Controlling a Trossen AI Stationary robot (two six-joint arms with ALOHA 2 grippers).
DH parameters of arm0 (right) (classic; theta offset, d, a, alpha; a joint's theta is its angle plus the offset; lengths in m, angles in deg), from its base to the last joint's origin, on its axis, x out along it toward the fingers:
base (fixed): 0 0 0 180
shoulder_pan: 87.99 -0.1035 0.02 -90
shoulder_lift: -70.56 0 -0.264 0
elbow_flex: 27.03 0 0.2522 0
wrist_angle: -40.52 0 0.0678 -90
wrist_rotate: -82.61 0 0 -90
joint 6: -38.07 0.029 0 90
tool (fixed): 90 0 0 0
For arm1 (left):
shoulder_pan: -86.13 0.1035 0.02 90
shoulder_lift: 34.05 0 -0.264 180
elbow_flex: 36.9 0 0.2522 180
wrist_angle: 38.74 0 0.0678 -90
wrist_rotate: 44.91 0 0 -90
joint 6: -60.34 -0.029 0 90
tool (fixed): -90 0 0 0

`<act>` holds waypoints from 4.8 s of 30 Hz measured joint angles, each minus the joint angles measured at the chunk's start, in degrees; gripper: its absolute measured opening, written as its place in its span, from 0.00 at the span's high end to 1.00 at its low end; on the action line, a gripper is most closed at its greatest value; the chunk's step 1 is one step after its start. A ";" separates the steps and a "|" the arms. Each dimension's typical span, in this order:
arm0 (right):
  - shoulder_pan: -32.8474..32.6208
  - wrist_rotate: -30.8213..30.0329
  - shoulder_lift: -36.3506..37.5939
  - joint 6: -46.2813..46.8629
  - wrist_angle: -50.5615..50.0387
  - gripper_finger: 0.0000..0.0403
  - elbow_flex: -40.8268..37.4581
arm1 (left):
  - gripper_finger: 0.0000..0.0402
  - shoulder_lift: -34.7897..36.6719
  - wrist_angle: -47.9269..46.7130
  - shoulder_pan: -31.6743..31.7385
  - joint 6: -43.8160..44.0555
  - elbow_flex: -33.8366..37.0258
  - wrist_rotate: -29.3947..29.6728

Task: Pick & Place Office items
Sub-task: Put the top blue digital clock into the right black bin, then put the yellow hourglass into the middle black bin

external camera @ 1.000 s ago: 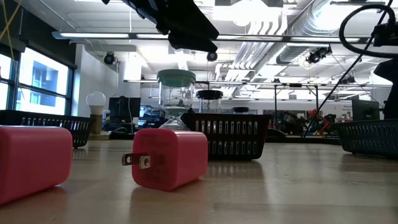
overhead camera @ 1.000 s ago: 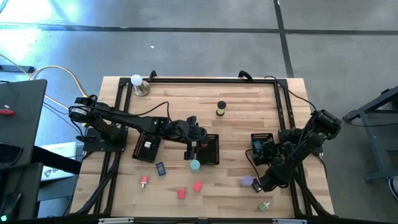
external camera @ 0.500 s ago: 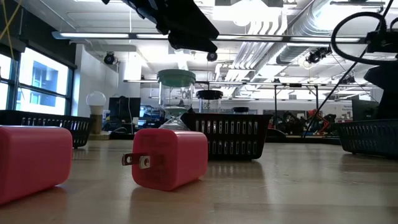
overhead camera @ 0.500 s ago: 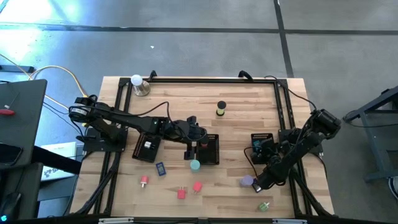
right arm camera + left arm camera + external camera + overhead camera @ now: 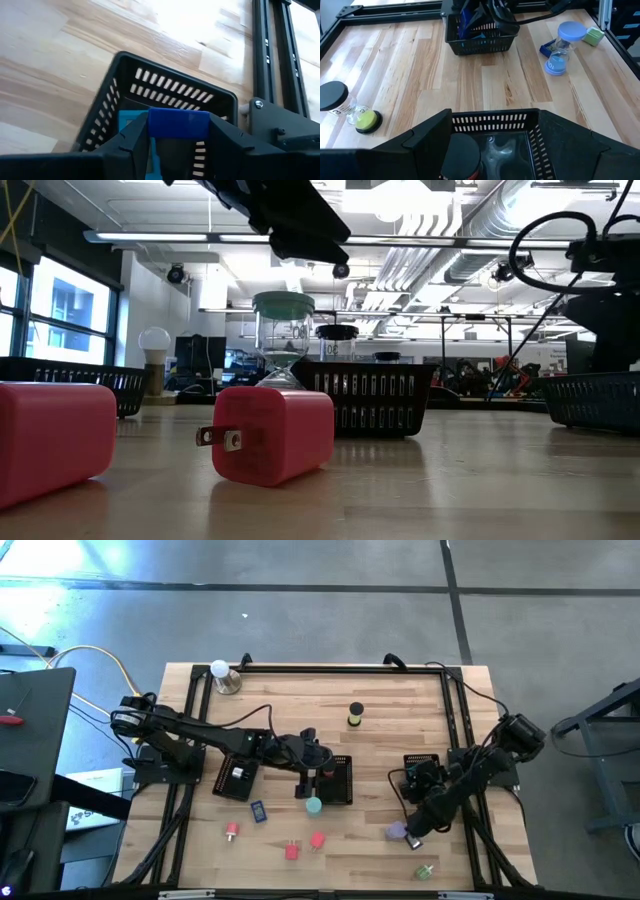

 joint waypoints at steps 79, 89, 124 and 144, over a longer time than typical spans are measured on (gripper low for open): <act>-3.49 -19.84 1.57 -8.27 -11.86 0.41 11.21 | 0.28 5.06 -1.47 -1.26 -0.72 0.00 3.90; 2.66 -25.30 3.28 -14.73 -11.25 0.41 11.21 | 0.28 6.38 -5.24 -1.14 -0.58 -0.02 6.41; 20.89 -18.21 7.07 -55.51 7.66 0.09 13.01 | 0.28 6.78 -10.32 -1.51 3.02 -0.01 6.32; 34.63 1.39 32.70 -104.24 67.98 0.11 -7.99 | 0.28 6.78 -13.68 -1.51 5.51 -0.02 6.29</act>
